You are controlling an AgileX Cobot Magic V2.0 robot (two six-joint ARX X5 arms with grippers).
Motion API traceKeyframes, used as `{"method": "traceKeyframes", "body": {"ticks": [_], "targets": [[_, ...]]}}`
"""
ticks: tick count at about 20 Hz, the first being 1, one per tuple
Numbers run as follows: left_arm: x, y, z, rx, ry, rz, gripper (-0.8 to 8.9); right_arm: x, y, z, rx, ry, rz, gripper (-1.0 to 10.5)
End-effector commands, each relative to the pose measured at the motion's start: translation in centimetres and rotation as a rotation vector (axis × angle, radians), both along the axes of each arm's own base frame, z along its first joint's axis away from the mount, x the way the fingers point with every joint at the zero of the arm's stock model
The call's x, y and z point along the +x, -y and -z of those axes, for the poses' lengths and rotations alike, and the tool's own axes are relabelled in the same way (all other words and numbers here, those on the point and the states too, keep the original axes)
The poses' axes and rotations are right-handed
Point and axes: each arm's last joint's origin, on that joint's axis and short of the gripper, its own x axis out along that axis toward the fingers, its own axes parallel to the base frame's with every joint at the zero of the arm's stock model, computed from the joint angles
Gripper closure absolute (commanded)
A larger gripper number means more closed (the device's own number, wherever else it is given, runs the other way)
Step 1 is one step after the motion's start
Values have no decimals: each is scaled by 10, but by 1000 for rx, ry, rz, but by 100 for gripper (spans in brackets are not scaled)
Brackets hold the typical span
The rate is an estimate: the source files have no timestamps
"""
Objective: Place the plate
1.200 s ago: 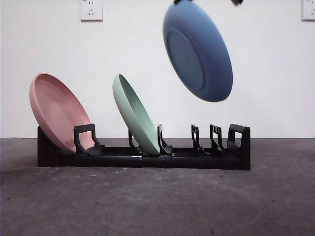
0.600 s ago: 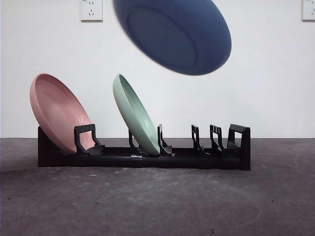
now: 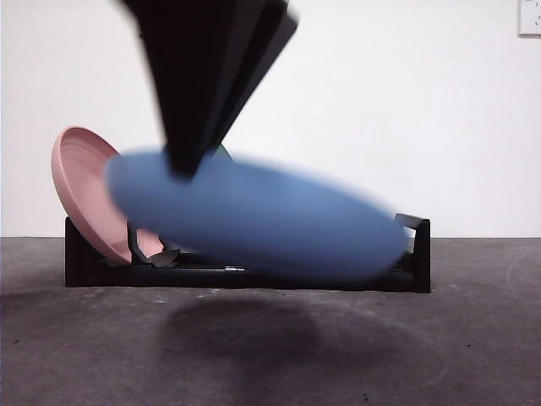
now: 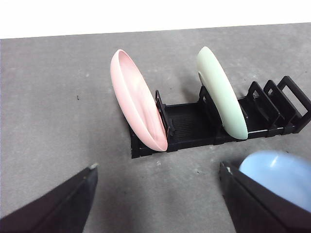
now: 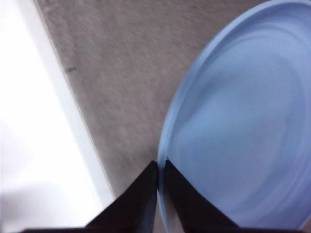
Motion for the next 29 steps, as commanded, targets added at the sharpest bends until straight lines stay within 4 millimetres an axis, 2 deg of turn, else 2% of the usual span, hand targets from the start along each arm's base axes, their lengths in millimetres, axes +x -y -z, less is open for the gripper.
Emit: {"method": "traceKeyframes", "body": {"ticks": [1,7,13,14,16,20,21,23,27,29], "targets": [[0,0,-6,-2,26,4,411,-5,-9,15,53,39,14,938],[0,0,-6,-2,26,5,411,-2,-7,53,88,99,33,937],[0,0,-6,-2,27,4,411,-1,-4,74,98,127,4,934],[0,0,-6,-2,27,4,411,-1,-4,78,87,121,-1,910],[0,0,-6,-2,27,5,411,3,-5,86,62,108,1,779],[-1,0,-6,-2,27,4,411,4,-7,94,54,65,-9,744],[-1,0,-6,-2,27,4,411,2,-8,88,86,22,-27,708],[-1,0,-6,-2,26,5,411,0,-11,69,178,-40,-57,523],[0,0,-6,-2,27,5,411,-2,-7,6,367,-49,-66,515],[0,0,-6,-2,28,5,411,1,11,-24,432,-21,-37,610]]}}
